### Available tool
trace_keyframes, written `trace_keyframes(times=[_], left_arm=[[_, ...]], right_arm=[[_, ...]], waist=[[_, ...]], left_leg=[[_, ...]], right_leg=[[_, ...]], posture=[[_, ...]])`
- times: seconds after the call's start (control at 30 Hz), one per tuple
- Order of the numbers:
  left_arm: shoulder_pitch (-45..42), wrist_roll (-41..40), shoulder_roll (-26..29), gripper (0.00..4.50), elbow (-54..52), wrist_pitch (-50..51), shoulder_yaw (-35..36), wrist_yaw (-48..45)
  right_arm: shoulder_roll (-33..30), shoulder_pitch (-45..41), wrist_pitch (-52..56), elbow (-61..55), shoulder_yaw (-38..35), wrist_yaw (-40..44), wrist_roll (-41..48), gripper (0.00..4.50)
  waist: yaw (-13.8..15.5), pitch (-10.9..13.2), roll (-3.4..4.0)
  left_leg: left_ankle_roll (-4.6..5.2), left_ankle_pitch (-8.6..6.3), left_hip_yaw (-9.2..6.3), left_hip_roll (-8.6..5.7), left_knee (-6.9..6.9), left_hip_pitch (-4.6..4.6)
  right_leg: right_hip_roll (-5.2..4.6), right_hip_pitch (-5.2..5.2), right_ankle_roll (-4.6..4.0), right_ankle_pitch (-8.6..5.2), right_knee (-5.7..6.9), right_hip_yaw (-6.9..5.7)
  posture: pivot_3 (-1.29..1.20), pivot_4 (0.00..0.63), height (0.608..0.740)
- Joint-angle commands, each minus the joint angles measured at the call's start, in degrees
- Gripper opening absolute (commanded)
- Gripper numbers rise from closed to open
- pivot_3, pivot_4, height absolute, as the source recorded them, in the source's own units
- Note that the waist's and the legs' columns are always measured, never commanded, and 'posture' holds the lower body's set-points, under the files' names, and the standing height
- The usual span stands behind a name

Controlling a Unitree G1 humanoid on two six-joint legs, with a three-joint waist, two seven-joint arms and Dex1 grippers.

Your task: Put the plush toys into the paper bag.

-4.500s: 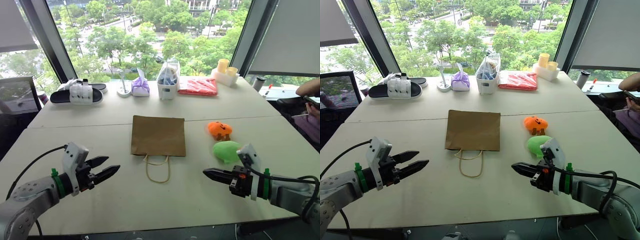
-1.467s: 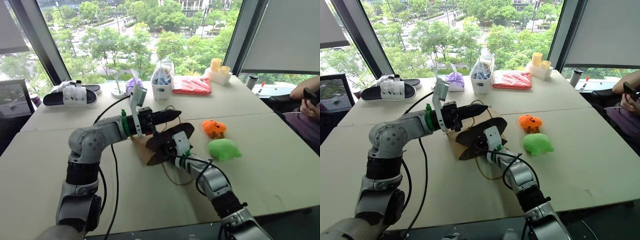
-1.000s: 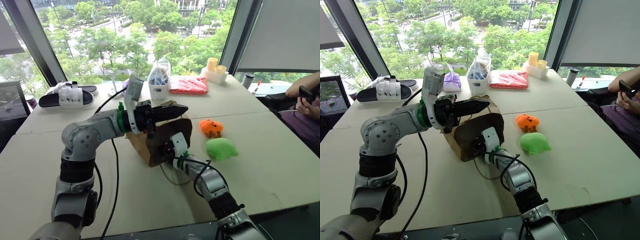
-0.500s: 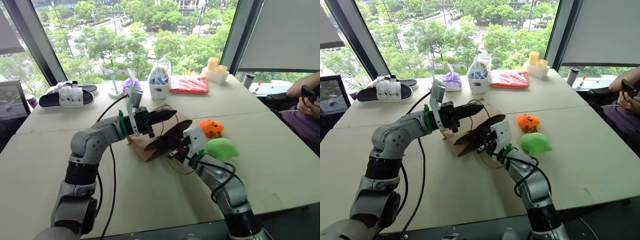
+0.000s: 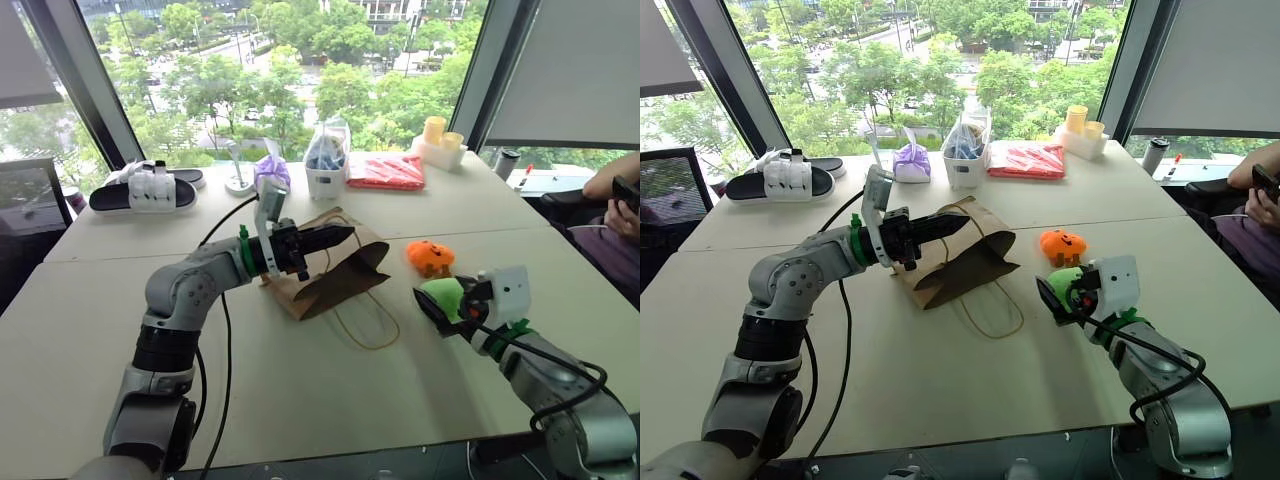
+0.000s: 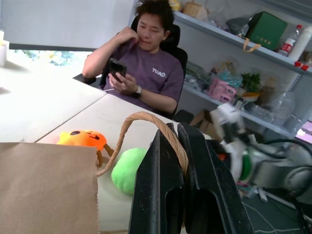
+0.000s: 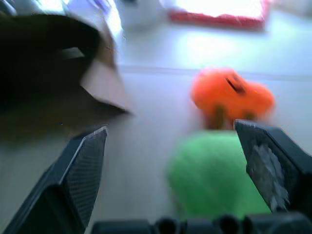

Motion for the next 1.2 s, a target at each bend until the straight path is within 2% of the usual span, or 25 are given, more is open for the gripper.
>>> trace_keyframes(times=[0.03,0.13,0.37,0.47,0.57,0.67,0.77,0.93,1.2], left_arm=[[-1.06,-0.54,-0.30,0.00,-0.97,-0.43,0.64,0.10],[-1.47,-1.12,-0.35,0.00,-1.31,0.15,1.39,0.67],[-1.55,-2.94,-0.07,0.00,-2.76,1.64,3.10,2.60],[-1.08,-3.33,-0.12,0.00,-3.09,1.72,3.18,2.94],[-1.29,-3.36,-0.39,0.00,-2.20,1.32,3.05,3.01],[-1.52,-4.03,-0.81,0.00,-1.65,1.73,2.99,2.86],[-1.73,-4.59,-1.23,0.00,-1.37,2.21,2.81,2.59],[-2.28,-5.44,-2.02,0.00,-2.23,3.05,2.22,2.33],[-1.98,-10.16,-2.65,0.00,-6.21,6.33,4.14,4.88]], right_arm=[[-1.46,-2.71,-4.02,7.18,3.58,0.50,-4.61,4.49],[-2.32,-4.29,-5.61,12.75,5.48,0.86,-7.25,3.67],[-2.43,-5.00,-7.61,15.05,5.72,2.36,-8.93,0.10],[-2.33,-3.87,-10.58,12.36,4.04,2.54,-8.99,0.04],[-3.33,-0.55,-12.20,-0.32,0.13,9.42,-1.06,0.04],[-5.43,0.93,-7.84,-8.54,0.18,13.26,4.20,0.04],[-6.31,-0.09,-3.54,-12.34,1.66,13.36,7.13,0.04],[-3.30,-7.03,-2.17,-8.63,10.63,11.38,4.28,0.04],[4.74,-22.25,-14.50,15.70,23.13,13.18,-5.89,0.04]], waist=[[-0.21,0.00,0.00],[-0.03,0.00,0.00],[0.19,-0.01,-0.01],[0.20,-0.01,-0.01],[0.30,0.00,0.01],[0.19,0.00,0.01],[0.26,0.00,-0.01],[0.21,0.01,-0.02],[0.10,0.01,-0.02]], left_leg=[[0.00,0.00,0.02,0.02,-0.02,0.03],[0.00,0.00,0.04,0.03,-0.01,0.04],[-0.01,0.00,0.03,0.02,0.03,0.03],[-0.01,0.01,0.03,0.02,0.03,0.03],[-0.01,0.00,0.01,0.02,0.00,0.01],[-0.01,0.00,0.02,0.02,0.03,-0.02],[0.00,0.00,-0.01,0.02,0.04,0.00],[0.00,0.00,-0.01,0.02,0.10,0.00],[-0.27,0.15,-0.01,0.01,0.05,-0.02]], right_leg=[[0.00,0.00,0.00,0.00,0.01,0.00],[0.00,0.00,0.00,0.00,0.01,0.02],[0.00,0.04,0.00,0.00,0.00,0.03],[0.00,0.04,0.00,0.00,0.00,0.03],[0.00,0.03,0.00,0.00,-0.01,0.02],[-0.01,0.02,0.01,0.00,-0.06,0.03],[0.00,0.04,0.01,0.00,-0.05,0.02],[0.00,0.06,0.01,0.00,-0.04,0.02],[0.00,0.02,0.00,0.00,-0.06,0.02]], posture=[[0.00,0.150,0.740],[0.00,0.150,0.740],[0.00,0.150,0.740],[0.00,0.150,0.740],[0.00,0.150,0.740],[0.00,0.150,0.740],[0.00,0.150,0.740],[0.00,0.150,0.740],[0.00,0.150,0.740]])
